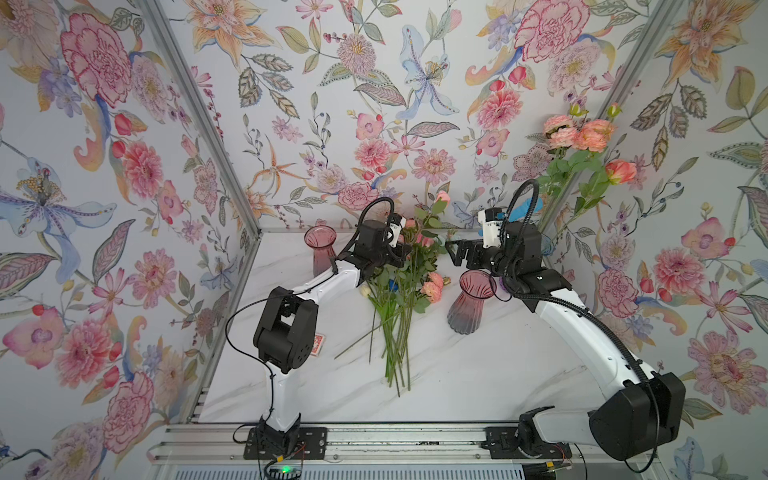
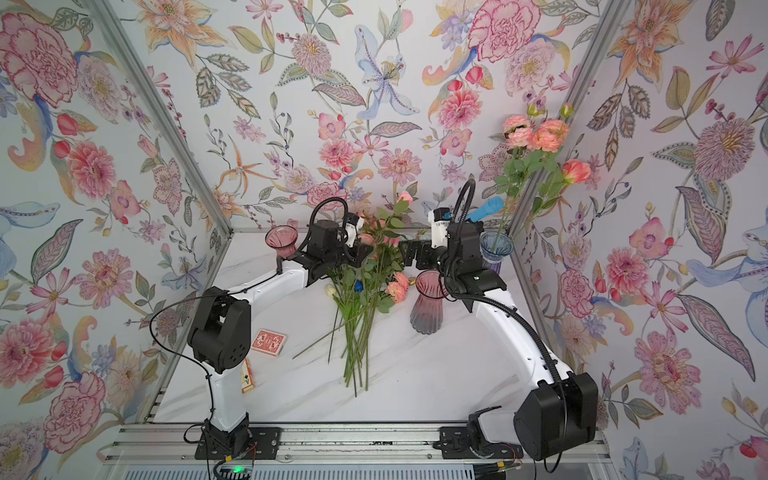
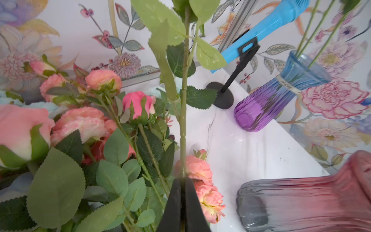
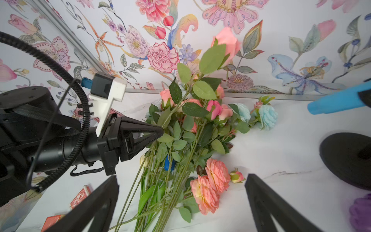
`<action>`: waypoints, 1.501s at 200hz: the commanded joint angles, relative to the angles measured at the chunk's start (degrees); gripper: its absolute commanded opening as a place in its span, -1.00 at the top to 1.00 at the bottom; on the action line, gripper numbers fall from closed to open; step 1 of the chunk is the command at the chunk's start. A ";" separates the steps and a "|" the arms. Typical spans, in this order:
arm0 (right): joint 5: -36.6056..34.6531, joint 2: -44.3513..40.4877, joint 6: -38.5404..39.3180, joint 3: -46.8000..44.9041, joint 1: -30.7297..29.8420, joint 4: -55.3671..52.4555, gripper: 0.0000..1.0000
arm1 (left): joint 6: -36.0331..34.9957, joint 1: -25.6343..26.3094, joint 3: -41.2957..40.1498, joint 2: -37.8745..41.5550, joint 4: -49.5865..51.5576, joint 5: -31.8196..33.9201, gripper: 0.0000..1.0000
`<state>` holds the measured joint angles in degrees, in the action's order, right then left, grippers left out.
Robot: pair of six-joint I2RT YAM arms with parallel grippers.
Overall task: Place the pink flowers into the vase
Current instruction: Pick up the flower at the center of the board, then place the flower in the vase.
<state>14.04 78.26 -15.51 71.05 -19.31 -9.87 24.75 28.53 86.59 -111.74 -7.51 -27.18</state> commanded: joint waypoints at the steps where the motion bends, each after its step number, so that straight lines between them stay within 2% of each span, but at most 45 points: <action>1: 0.99 1.37 -1.17 3.02 -1.67 -0.84 -0.99 | 6.01 -0.33 -5.29 3.89 -13.44 -3.94 1.00; 20: 2.19 2.71 -3.21 4.52 -2.25 -0.17 -0.99 | 10.48 -0.35 -10.29 6.12 -22.63 -5.62 1.00; 44: 3.29 4.08 -5.50 5.64 -2.58 1.68 -0.99 | 14.40 -0.19 -14.03 7.73 -29.60 -7.29 1.00; 71: 3.53 5.95 -6.93 7.11 -3.12 2.70 -1.00 | 15.91 0.49 -16.36 9.29 -33.09 -7.98 1.00; 93: 4.06 7.96 -7.17 8.94 -4.23 2.84 -0.89 | 16.12 1.50 -16.88 9.83 -33.96 -8.27 1.00; 126: 3.91 10.78 -8.17 11.07 -5.13 2.89 -0.51 | 16.29 2.61 -17.50 10.66 -34.68 -7.66 1.00; 166: 4.28 12.94 -8.35 12.92 -6.24 3.21 -0.33 | 15.95 3.84 -18.32 11.22 -34.51 -7.74 1.00; 209: 3.82 14.46 -8.40 14.12 -7.00 3.70 0.13 | 15.68 4.51 -19.59 11.81 -34.46 -7.46 1.00; 244: 4.01 15.27 -8.63 14.56 -7.44 3.71 0.31 | 15.76 4.60 -19.89 12.03 -34.94 -6.84 1.00; 300: 3.16 15.35 -8.74 14.82 -7.69 3.70 0.83 | 15.70 4.77 -19.34 11.97 -34.49 -6.85 1.00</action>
<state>17.58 93.47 -24.47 83.96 -26.44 -7.46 40.12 32.64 66.98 -101.97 -40.36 -33.89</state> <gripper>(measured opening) 0.131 0.064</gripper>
